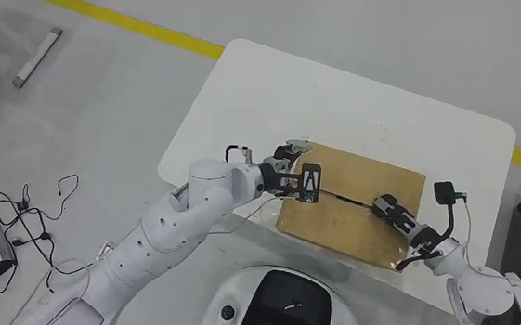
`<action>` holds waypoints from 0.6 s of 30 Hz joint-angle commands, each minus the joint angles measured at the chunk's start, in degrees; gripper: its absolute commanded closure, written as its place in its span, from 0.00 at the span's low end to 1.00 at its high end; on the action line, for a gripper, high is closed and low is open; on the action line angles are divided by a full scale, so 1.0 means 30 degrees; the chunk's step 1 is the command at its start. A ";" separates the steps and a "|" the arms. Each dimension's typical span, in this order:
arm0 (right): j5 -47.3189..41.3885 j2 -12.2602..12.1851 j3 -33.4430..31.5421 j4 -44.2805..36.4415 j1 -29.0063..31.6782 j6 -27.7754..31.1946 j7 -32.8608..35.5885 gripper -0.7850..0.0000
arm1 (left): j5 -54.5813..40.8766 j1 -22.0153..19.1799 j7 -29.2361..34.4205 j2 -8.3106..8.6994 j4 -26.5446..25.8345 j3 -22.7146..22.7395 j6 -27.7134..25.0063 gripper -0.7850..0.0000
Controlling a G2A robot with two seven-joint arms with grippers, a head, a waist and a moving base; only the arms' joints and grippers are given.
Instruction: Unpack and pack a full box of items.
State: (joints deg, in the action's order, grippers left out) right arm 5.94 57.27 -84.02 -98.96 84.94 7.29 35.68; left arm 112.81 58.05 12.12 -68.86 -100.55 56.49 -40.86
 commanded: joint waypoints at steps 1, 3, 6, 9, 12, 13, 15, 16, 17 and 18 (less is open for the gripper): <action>0.0095 0.0016 0.0099 0.0044 -0.0116 -0.0121 -0.0010 1.00 | 0.0202 0.0171 0.0073 0.0079 -0.0508 0.0187 -0.0270 0.00; 0.0258 0.0022 0.0146 0.0062 -0.0208 -0.0228 -0.0004 1.00 | 0.0668 0.0469 0.0455 0.0200 -0.1151 0.0495 -0.0585 0.00; 0.0510 0.0029 0.0147 0.0124 -0.0327 -0.0418 -0.0098 1.00 | 0.1958 0.1115 0.1420 0.0437 -0.2570 0.1013 -0.1092 0.00; 0.0450 0.0036 0.0091 0.0136 -0.0381 -0.0391 -0.0102 1.00 | 0.5028 0.2068 0.2550 0.0760 -0.4449 0.0651 -0.2381 0.00; 0.0408 0.0038 0.0023 0.0175 -0.0377 -0.0299 -0.0077 1.00 | 0.7053 0.3121 0.3258 0.1014 -0.5380 0.0539 -0.2965 0.00; 0.0408 0.0039 0.0013 0.0216 -0.0377 -0.0266 -0.0067 1.00 | 0.7494 0.3410 0.3362 0.1076 -0.5402 0.0576 -0.2939 0.00; 0.0355 0.0047 0.0028 0.0258 -0.0369 -0.0219 -0.0032 1.00 | 0.7613 0.4002 0.3292 0.1141 -0.5219 0.0801 -0.2481 0.00; 0.0299 0.0052 0.0035 0.0260 -0.0355 -0.0178 -0.0014 1.00 | 0.7710 0.4212 0.3199 0.1169 -0.5148 0.0862 -0.2308 0.00; 0.0320 0.0052 0.0046 0.0252 -0.0339 -0.0138 0.0024 1.00 | 0.7992 0.4364 0.3153 0.1202 -0.5029 0.0847 -0.2224 0.00; 0.0334 0.0053 0.0048 0.0257 -0.0331 -0.0109 0.0042 1.00 | 0.8152 0.4485 0.3024 0.1223 -0.4832 0.0846 -0.2045 0.00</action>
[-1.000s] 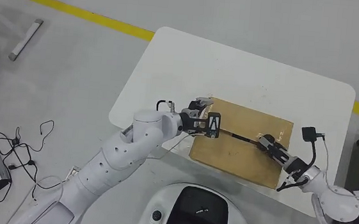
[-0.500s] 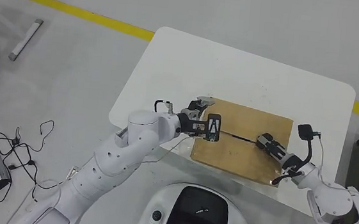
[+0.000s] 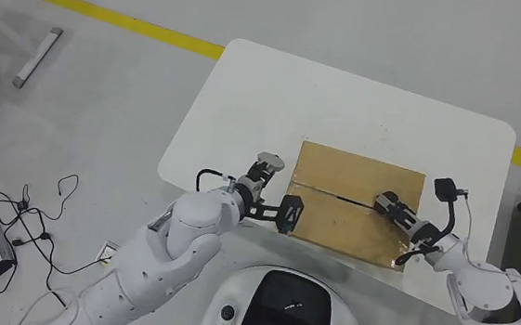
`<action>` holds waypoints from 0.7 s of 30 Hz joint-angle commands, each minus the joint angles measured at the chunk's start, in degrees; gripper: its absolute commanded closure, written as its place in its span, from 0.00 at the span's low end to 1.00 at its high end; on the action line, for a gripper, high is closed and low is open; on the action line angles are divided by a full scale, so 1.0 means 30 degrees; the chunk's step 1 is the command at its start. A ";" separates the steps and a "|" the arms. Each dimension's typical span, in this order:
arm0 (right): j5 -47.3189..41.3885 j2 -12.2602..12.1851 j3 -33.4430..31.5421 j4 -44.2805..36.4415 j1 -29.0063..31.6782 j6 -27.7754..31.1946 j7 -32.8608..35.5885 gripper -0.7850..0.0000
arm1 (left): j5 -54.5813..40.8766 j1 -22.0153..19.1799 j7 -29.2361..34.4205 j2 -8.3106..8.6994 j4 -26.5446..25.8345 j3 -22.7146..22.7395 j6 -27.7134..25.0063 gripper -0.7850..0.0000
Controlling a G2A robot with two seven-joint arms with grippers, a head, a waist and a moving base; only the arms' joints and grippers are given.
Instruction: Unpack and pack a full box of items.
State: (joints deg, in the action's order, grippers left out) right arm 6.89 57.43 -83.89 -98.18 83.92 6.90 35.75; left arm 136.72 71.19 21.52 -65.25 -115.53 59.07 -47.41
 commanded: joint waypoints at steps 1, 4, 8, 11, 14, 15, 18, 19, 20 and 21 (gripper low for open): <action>0.0020 0.0003 0.0001 0.0012 0.0008 0.0038 0.0017 1.00 | 0.0340 0.0167 -0.0283 0.0035 0.0339 -0.0017 0.0368 0.00; -0.0059 0.0016 0.0008 0.0038 0.0013 0.0085 0.0009 1.00 | 0.1014 0.0246 -0.0512 0.0063 0.1123 -0.0183 0.0879 0.00; -0.0043 0.0028 0.0046 0.0064 0.0035 0.0296 0.0032 1.00 | 0.1014 0.0246 -0.0512 0.0063 0.1123 -0.0183 0.0879 0.00; -0.0053 0.0030 0.0013 0.0132 0.0053 0.0391 0.0045 1.00 | 0.1014 0.0246 -0.0512 0.0063 0.1123 -0.0183 0.0879 0.00; -0.0070 0.0035 0.0043 -0.0073 0.0108 0.0542 0.0139 1.00 | 0.1014 0.0246 -0.0512 0.0063 0.1123 -0.0183 0.0879 0.00; -0.0063 0.0034 0.0028 -0.0143 0.0134 0.0586 0.0140 1.00 | 0.1014 0.0246 -0.0512 0.0063 0.1123 -0.0183 0.0879 0.00; -0.0134 0.0041 0.0024 -0.0198 0.0167 0.0620 0.0163 1.00 | 0.0447 0.0373 -0.1353 0.0043 0.1741 0.0051 0.1838 0.00; -0.0139 0.0043 0.0021 -0.0191 0.0142 0.0611 0.0175 1.00 | 0.1128 0.0271 -0.1404 0.0075 0.2005 -0.0040 0.2035 0.00; -0.0143 0.0045 0.0019 -0.0170 0.0109 0.0601 0.0190 1.00 | 0.1220 0.0235 -0.1737 0.0068 0.2184 -0.0075 0.2548 0.00; -0.0155 0.0049 0.0014 -0.0136 0.0073 0.0579 0.0179 1.00 | 0.1287 0.0174 -0.2055 0.0067 0.2487 -0.0029 0.3043 0.00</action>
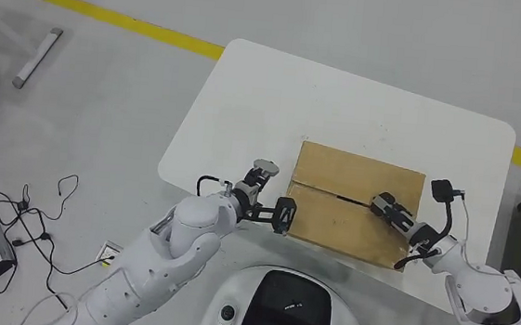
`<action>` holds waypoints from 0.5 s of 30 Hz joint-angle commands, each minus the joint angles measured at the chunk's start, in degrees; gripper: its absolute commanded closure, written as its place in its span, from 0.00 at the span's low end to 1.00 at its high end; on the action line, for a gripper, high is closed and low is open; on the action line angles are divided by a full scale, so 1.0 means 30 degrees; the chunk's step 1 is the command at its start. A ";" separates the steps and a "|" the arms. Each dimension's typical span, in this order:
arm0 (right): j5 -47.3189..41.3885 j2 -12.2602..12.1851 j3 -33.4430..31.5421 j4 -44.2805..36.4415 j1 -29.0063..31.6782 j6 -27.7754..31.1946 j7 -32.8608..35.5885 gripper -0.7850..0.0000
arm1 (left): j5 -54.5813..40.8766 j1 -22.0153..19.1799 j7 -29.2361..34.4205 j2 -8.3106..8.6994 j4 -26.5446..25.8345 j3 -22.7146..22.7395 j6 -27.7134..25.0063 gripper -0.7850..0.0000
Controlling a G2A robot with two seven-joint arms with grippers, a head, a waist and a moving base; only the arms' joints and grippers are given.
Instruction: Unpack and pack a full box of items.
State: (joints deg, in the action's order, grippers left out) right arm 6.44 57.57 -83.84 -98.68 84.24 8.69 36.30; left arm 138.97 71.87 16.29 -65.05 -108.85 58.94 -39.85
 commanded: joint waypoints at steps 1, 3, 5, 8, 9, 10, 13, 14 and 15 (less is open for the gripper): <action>-0.0033 0.0006 -0.0027 0.0069 -0.0079 -0.0033 -0.0034 1.00 | 0.0786 -0.0154 -0.0467 0.0003 0.0660 0.0063 0.0984 0.00; -0.0210 0.0017 -0.0092 0.0199 -0.0139 -0.0075 -0.0114 1.00 | 0.0582 -0.0247 -0.1175 -0.0039 0.1307 0.0081 0.2021 0.00; -0.0244 0.0021 -0.0090 0.0283 -0.0189 -0.0072 -0.0061 1.00 | 0.0982 -0.0442 -0.1658 -0.0056 0.2067 -0.0065 0.2593 0.00; -0.0221 0.0034 -0.0028 0.0347 -0.0211 -0.0007 -0.0057 1.00 | 0.1333 -0.0759 -0.2333 -0.0136 0.3153 -0.0442 0.3396 0.00; -0.0217 0.0038 -0.0018 0.0350 -0.0213 0.0004 -0.0060 1.00 | 0.1403 -0.0872 -0.2543 -0.0168 0.3458 -0.0552 0.3668 0.00; -0.0213 0.0041 -0.0014 0.0351 -0.0212 0.0005 -0.0066 1.00 | 0.1246 -0.0967 -0.2810 -0.0211 0.3717 -0.0613 0.4010 0.00; -0.0269 0.0051 -0.0016 0.0380 -0.0200 -0.0007 -0.0084 1.00 | 0.0050 -0.1249 -0.2928 -0.0407 0.4656 -0.0675 0.4445 0.00; -0.0268 0.0053 -0.0015 0.0375 -0.0200 -0.0016 -0.0082 1.00 | -0.0274 -0.1401 -0.3126 -0.0474 0.4814 -0.0765 0.4589 0.00; -0.0263 0.0055 -0.0013 0.0384 -0.0196 -0.0014 -0.0084 1.00 | -0.0383 -0.1563 -0.3208 -0.0529 0.5032 -0.0875 0.4635 0.00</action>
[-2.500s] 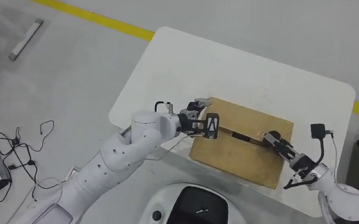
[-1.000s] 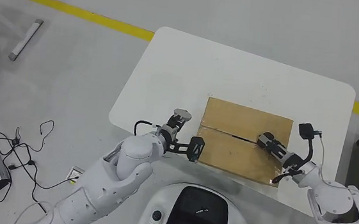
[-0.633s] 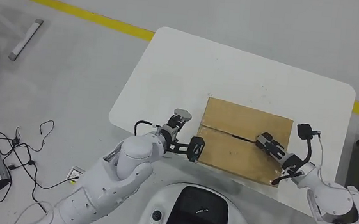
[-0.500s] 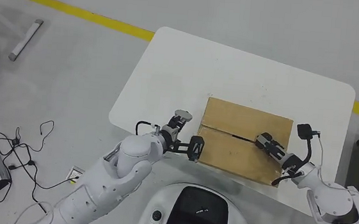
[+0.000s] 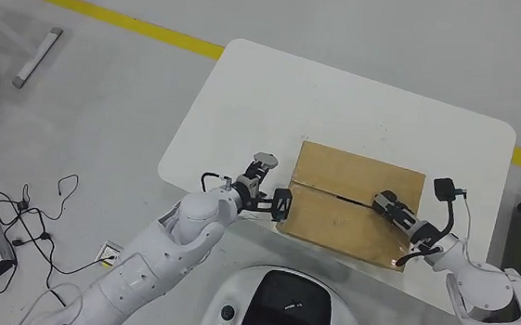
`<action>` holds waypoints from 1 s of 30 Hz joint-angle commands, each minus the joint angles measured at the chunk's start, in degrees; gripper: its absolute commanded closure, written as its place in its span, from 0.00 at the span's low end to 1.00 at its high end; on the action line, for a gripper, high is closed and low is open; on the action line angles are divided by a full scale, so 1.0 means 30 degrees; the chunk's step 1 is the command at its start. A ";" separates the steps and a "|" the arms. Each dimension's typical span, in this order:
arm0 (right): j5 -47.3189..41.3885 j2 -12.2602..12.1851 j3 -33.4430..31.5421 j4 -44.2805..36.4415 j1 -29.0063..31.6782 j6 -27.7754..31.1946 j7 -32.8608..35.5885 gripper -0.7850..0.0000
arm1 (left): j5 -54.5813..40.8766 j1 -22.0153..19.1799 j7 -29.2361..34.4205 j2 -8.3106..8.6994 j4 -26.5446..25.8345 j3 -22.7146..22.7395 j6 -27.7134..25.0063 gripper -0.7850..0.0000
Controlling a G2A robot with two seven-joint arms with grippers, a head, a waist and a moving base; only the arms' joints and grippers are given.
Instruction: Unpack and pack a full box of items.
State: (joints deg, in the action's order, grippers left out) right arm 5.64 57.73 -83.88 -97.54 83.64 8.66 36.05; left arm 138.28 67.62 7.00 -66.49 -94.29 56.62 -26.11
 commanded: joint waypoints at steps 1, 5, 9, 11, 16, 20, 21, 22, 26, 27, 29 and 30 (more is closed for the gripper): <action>0.0006 0.0005 0.0014 0.0028 0.0012 -0.0010 0.0004 1.00 | -0.0250 -0.0303 -0.0243 -0.0106 0.0361 -0.0240 0.0146 0.00; 0.0063 0.0016 0.0063 0.0075 0.0003 -0.0002 0.0028 1.00 | -0.0450 -0.0861 -0.0549 -0.0337 0.1155 -0.0723 0.0830 0.00; 0.0071 0.0024 0.0061 0.0055 0.0021 -0.0005 0.0025 1.00 | -0.0625 -0.1433 -0.0705 -0.0556 0.2053 -0.1075 0.1364 0.00; 0.0080 0.0025 0.0044 0.0061 0.0037 -0.0014 0.0038 1.00 | -0.0851 -0.1639 -0.0724 -0.0664 0.2307 -0.1198 0.1570 0.00; 0.0241 0.0023 0.0052 0.0082 -0.0014 -0.0020 0.0139 1.00 | -0.0847 -0.1863 -0.0879 -0.0837 0.2290 -0.1520 0.1882 0.78; 0.0462 0.0024 0.0141 0.0071 -0.0205 0.0001 0.0307 1.00 | -0.0530 -0.1696 -0.1112 -0.0830 0.2033 -0.1467 0.2070 1.00; 0.0480 0.0028 0.0166 0.0080 -0.0254 0.0016 0.0317 1.00 | -0.0459 -0.1630 -0.1117 -0.0819 0.1908 -0.1412 0.2097 1.00; 0.0483 0.0034 0.0191 0.0107 -0.0291 0.0013 0.0314 1.00 | -0.0416 -0.1552 -0.1104 -0.0804 0.1830 -0.1329 0.2112 1.00; 0.0555 0.0057 0.0331 0.0128 -0.0436 -0.0063 0.0317 1.00 | -0.0290 -0.1173 -0.0870 -0.0744 0.1462 -0.0939 0.2232 1.00; 0.0571 0.0064 0.0374 0.0134 -0.0463 -0.0071 0.0318 1.00 | -0.0267 -0.1078 -0.0842 -0.0729 0.1364 -0.0848 0.2237 1.00; 0.0578 0.0075 0.0434 0.0173 -0.0507 -0.0109 0.0323 1.00 | -0.0252 -0.0905 -0.0803 -0.0698 0.1162 -0.0655 0.2224 1.00; 0.0588 0.0081 0.0466 0.0185 -0.0523 -0.0108 0.0322 1.00 | -0.0213 -0.0827 -0.0775 -0.0685 0.1068 -0.0569 0.2235 1.00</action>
State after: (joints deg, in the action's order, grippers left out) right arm 7.38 57.96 -82.55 -97.02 82.11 8.35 37.01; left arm 137.54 64.93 4.62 -68.58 -90.85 54.70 -19.41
